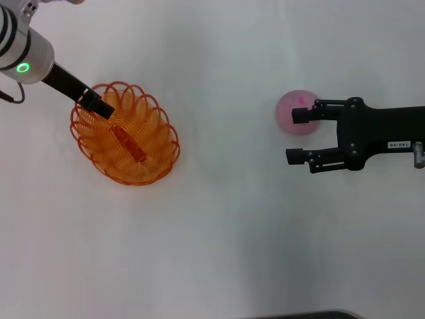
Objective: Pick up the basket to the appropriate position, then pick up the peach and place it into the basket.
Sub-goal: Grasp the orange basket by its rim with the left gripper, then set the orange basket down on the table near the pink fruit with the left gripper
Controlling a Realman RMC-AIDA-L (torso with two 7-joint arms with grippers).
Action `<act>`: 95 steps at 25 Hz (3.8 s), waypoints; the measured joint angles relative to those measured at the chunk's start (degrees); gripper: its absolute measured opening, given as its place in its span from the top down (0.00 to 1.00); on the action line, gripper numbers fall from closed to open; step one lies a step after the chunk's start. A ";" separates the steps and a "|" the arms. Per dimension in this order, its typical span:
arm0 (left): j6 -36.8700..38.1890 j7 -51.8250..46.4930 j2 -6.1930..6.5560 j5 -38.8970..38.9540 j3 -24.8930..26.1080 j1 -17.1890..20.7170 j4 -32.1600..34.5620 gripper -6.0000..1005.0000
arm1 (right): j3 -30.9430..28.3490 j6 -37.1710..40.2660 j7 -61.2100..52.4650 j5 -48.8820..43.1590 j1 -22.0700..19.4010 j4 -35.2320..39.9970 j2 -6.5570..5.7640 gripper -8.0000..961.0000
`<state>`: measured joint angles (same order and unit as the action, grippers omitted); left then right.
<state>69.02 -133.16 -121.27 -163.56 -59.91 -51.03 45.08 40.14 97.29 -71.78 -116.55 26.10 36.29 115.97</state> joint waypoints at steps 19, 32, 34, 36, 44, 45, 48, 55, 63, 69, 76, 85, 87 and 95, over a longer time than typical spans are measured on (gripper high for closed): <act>0.68 0.35 0.06 0.34 0.00 -0.14 0.00 0.76 | 0.03 -0.60 0.23 -0.07 0.09 0.00 0.42 0.11; 2.09 0.40 -0.02 0.44 0.17 -0.23 0.84 0.88 | 0.03 -0.69 0.20 -0.24 0.17 0.00 0.39 0.11; 3.40 0.21 -0.08 0.54 0.46 -0.08 1.95 0.88 | 0.02 -0.70 0.15 -0.25 0.16 0.00 0.39 0.11; 5.50 0.06 -0.38 0.70 0.83 0.36 4.26 0.88 | -0.05 -0.71 0.12 -0.26 0.12 0.00 0.39 0.11; 12.05 -0.03 -1.17 0.79 4.40 0.59 10.43 0.89 | 0.02 -0.96 0.28 -0.27 0.22 0.00 0.40 0.11; 12.57 -0.04 -1.22 0.93 4.72 0.54 11.04 0.90 | 0.03 -0.98 0.32 -0.26 0.24 0.00 0.39 0.11; 13.92 -0.06 -1.25 1.70 5.72 0.51 12.69 0.92 | 0.03 -1.00 0.40 -0.26 0.25 0.00 0.40 0.11; 16.60 -0.17 -0.80 2.50 8.27 -0.20 14.96 0.95 | 0.03 -1.05 0.48 -0.26 0.35 0.00 0.39 0.11; 17.41 -0.18 -0.49 3.63 9.28 -0.22 15.28 0.95 | 0.03 -1.06 0.39 -0.26 0.74 0.00 0.35 0.11; 18.20 -0.18 0.18 4.90 10.19 -0.11 15.04 0.95 | 0.02 -1.05 0.38 -0.26 0.89 0.00 0.31 0.11; 18.39 -0.83 -0.02 4.92 11.64 0.08 14.96 0.95 | 0.03 -0.83 0.04 -0.26 1.13 0.23 0.29 0.11; 18.01 -6.02 -0.96 4.98 14.62 0.68 15.49 0.95 | -0.09 -0.53 -0.01 -0.26 1.19 0.57 -0.15 0.11; 17.74 -6.99 -1.26 5.00 15.55 0.72 15.51 0.95 | -0.09 -0.49 -0.01 -0.26 1.28 0.65 -0.24 0.11; 15.77 -14.58 -2.25 5.01 16.22 1.64 16.32 0.95 | 0.02 -0.40 -0.42 -0.26 1.74 0.72 -0.73 0.11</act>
<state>84.79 -147.73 -123.52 -158.55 -43.69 -49.38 61.41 40.16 96.89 -72.20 -116.80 27.84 37.01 115.24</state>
